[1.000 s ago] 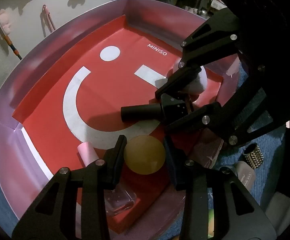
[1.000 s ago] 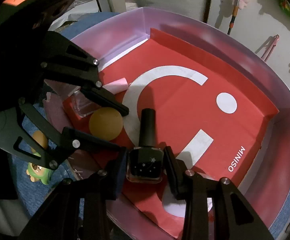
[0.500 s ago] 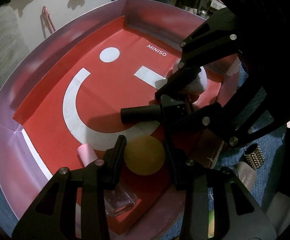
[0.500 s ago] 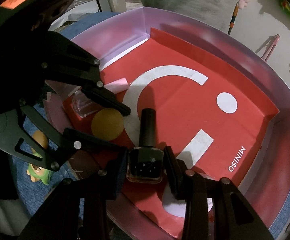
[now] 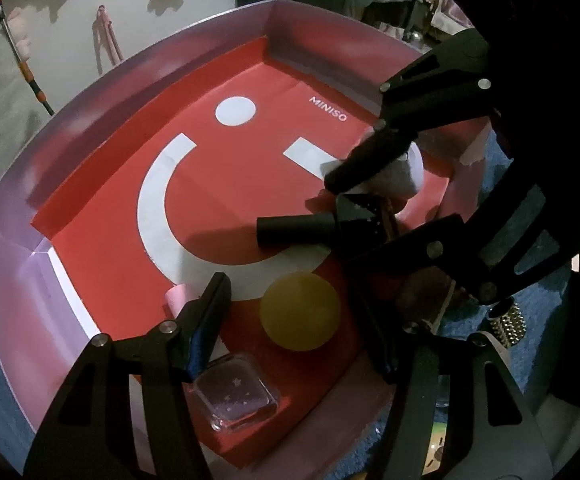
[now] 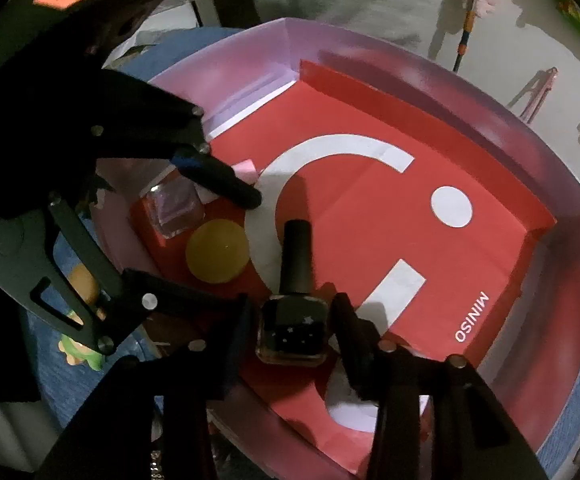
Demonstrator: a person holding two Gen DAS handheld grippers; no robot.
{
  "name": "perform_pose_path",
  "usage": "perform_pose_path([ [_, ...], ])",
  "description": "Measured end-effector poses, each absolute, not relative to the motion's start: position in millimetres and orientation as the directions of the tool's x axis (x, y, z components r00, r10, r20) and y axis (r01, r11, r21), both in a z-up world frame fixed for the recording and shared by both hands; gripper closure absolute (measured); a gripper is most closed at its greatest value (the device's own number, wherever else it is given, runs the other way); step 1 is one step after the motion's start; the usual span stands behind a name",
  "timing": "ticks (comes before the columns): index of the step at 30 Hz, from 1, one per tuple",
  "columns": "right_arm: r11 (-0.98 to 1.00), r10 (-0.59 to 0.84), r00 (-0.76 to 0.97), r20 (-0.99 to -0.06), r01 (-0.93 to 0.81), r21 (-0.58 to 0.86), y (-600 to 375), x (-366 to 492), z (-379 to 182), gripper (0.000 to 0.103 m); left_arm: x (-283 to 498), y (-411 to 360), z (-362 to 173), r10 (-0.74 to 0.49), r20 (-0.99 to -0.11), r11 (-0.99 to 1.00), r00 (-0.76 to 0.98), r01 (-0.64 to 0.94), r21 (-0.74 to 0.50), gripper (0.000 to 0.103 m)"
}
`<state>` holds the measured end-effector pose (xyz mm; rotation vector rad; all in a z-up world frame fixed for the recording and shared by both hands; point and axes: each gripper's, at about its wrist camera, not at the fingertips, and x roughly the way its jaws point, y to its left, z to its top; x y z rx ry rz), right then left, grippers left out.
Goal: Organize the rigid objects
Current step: 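Lower and open the left tool releasing the sponge while the right tool releases the black polish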
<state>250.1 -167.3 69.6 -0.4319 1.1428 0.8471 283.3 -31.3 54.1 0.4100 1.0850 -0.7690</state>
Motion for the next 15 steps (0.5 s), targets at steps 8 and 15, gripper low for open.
perform_pose_path([
  [8, 0.649, 0.384, 0.192, -0.903, -0.752, 0.116, -178, 245, 88, 0.039, 277, -19, 62, -0.362, -0.89, 0.697, 0.278, 0.715, -0.06, 0.038],
  [15, 0.664, 0.404, 0.232, -0.885, -0.74, 0.109, -188, 228, 109, 0.023, 261, -11, 78, -0.364, -0.88, 0.736, 0.304, 0.674, -0.071, 0.035],
])
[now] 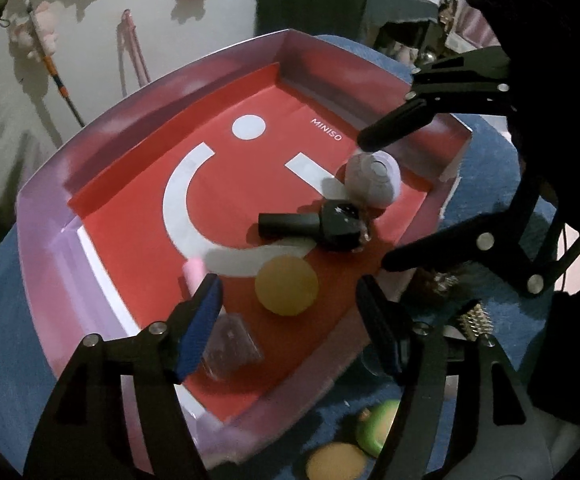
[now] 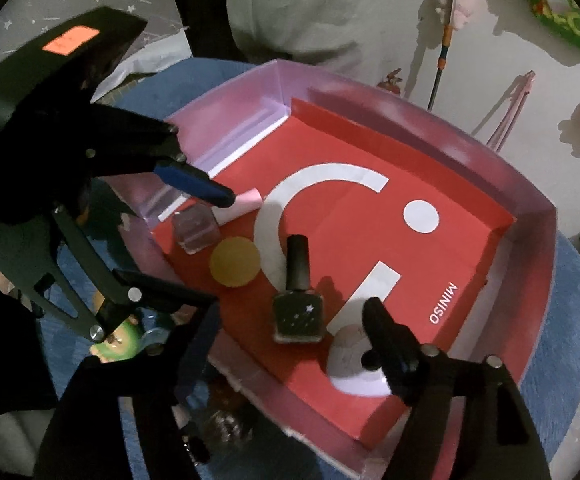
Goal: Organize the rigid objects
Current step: 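Lower and open the left tool releasing the sponge while the right tool releases the black polish, then withdraw both open tools from the tray back over the table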
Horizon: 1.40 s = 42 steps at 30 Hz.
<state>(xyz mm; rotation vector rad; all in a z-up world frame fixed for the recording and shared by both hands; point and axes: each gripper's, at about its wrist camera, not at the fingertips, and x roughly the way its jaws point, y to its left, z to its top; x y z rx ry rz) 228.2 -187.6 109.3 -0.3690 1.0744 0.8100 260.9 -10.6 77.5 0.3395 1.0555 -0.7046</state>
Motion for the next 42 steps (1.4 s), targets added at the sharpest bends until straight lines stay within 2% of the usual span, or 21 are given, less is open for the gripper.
perform_pose_path([
  [7, 0.693, 0.414, 0.298, -0.86, -0.716, 0.086, -198, 200, 137, 0.01, 225, -5, 97, -0.371, -0.859, 0.773, 0.353, 0.63, -0.075, 0.031],
  [12, 0.711, 0.424, 0.336, -0.841, -0.698, 0.08, -203, 178, 151, 0.003, 201, 4, 104, -0.407, -0.834, 0.797, 0.373, 0.591, -0.124, 0.028],
  [18, 0.722, 0.414, 0.358, -0.837, -0.689, 0.062, -204, 146, 156, 0.001, 173, 13, 105, -0.421, -0.824, 0.825, 0.38, 0.538, -0.173, 0.028],
  [22, 0.737, 0.405, 0.39, -0.827, -0.675, 0.043, -205, 120, 155, 0.0, 159, 19, 105, -0.395, -0.81, 0.86, 0.434, 0.485, -0.159, 0.028],
  [29, 0.798, 0.399, 0.468, -0.788, -0.601, 0.048, -219, 81, 150, 0.0, 114, 30, 105, -0.381, -0.733, 0.903, 0.564, 0.398, -0.163, 0.027],
  [32, 0.835, 0.395, 0.5, -0.77, -0.546, 0.074, -229, 70, 144, 0.0, 99, 32, 102, -0.377, -0.698, 0.916, 0.61, 0.357, -0.183, 0.019],
  [36, 0.88, 0.388, 0.56, -0.732, -0.46, 0.115, -243, 55, 133, 0.0, 80, 34, 95, -0.362, -0.65, 0.93, 0.668, 0.306, -0.203, 0.019],
  [40, 0.916, 0.365, 0.638, -0.678, -0.376, 0.14, -251, 40, 119, 0.0, 67, 35, 84, -0.283, -0.612, 0.959, 0.739, 0.213, -0.187, 0.018],
  [42, 0.934, 0.338, 0.685, -0.645, -0.327, 0.143, -252, 32, 109, 0.0, 59, 36, 76, -0.231, -0.592, 0.972, 0.772, 0.164, -0.165, 0.012],
])
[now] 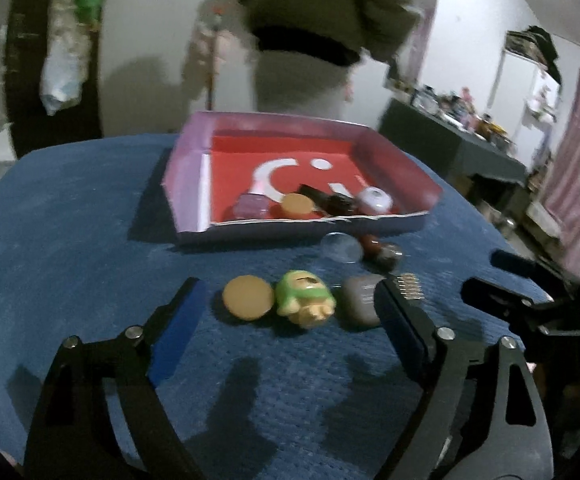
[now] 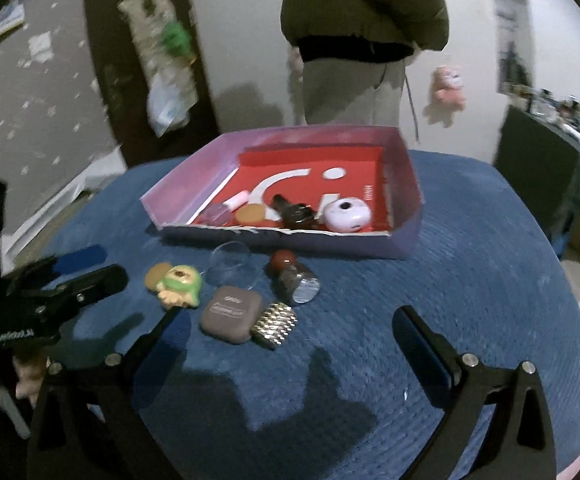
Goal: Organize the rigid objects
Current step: 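Withdraw both open tools from the tray back over the table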
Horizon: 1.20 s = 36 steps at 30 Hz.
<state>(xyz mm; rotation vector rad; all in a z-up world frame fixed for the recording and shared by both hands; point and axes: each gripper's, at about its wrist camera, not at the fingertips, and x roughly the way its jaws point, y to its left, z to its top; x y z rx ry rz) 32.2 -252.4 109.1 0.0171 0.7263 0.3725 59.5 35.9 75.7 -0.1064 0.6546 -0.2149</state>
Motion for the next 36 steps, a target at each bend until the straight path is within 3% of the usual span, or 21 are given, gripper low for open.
perform_pose_path([
  [8, 0.962, 0.273, 0.735, -0.621, -0.217, 0.166, -256, 26, 76, 0.0, 45, 31, 51, -0.135, -0.559, 0.989, 0.818, 0.076, -0.127, 0.01],
  [19, 0.974, 0.217, 0.739, -0.638, -0.208, 0.091, -246, 27, 57, 0.0, 50, 22, 33, -0.108, -0.592, 0.994, 0.799, 0.069, -0.088, 0.01],
  [29, 0.977, 0.183, 0.734, -0.654, -0.207, 0.042, -240, 38, 69, 0.0, 65, 33, 51, -0.056, -0.596, 0.998, 0.801, 0.064, -0.007, 0.01],
  [36, 0.976, 0.191, 0.679, -0.709, -0.208, 0.063, -236, 57, 68, 0.0, 82, 46, 54, -0.037, -0.645, 0.997, 0.763, 0.074, 0.031, 0.01],
])
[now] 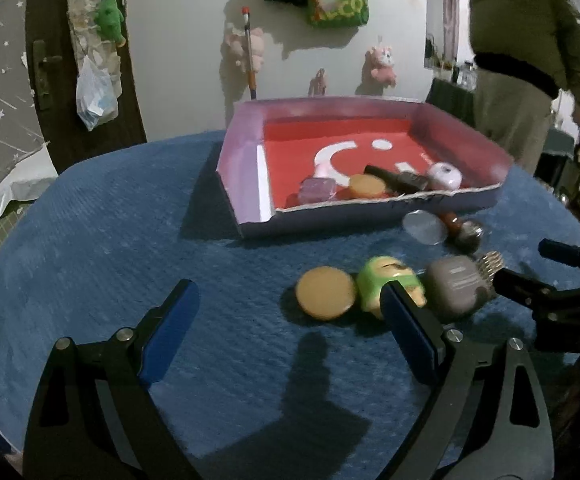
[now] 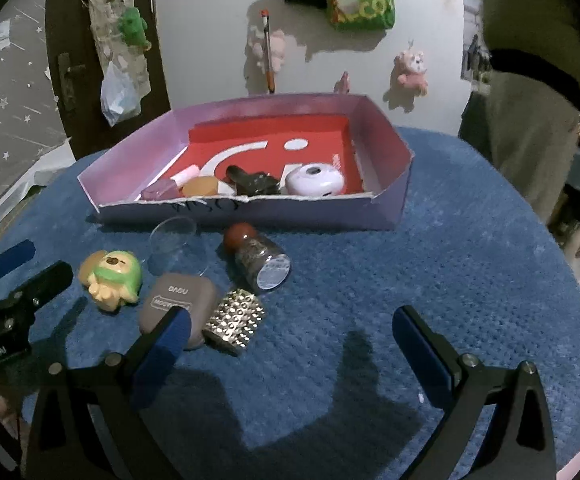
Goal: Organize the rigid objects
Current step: 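Move the left tool to the tan sponge while the right tool approaches the studded silver cylinder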
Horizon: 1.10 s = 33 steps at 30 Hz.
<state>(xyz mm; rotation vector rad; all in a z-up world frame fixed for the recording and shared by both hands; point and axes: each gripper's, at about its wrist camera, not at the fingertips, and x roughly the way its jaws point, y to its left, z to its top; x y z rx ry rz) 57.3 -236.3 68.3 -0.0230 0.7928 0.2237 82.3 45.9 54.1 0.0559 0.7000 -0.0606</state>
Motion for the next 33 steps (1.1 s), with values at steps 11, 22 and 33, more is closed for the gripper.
perform_pose_path([
  [11, 0.982, 0.149, 0.622, -0.769, -0.187, 0.039, -238, 71, 57, 0.0, 110, 49, 37, -0.109, -0.748, 0.981, 0.654, 0.193, 0.026, 0.01],
  [22, 0.979, 0.155, 0.594, -0.789, -0.2, 0.041, -236, 76, 52, 0.006, 125, 44, 32, -0.087, -0.745, 0.975, 0.661, 0.21, 0.072, 0.011],
  [33, 0.958, 0.177, 0.618, -0.766, -0.287, -0.01, -219, 72, 56, 0.03, 121, 43, 31, -0.158, -0.745, 0.966, 0.649, 0.257, 0.018, 0.034],
])
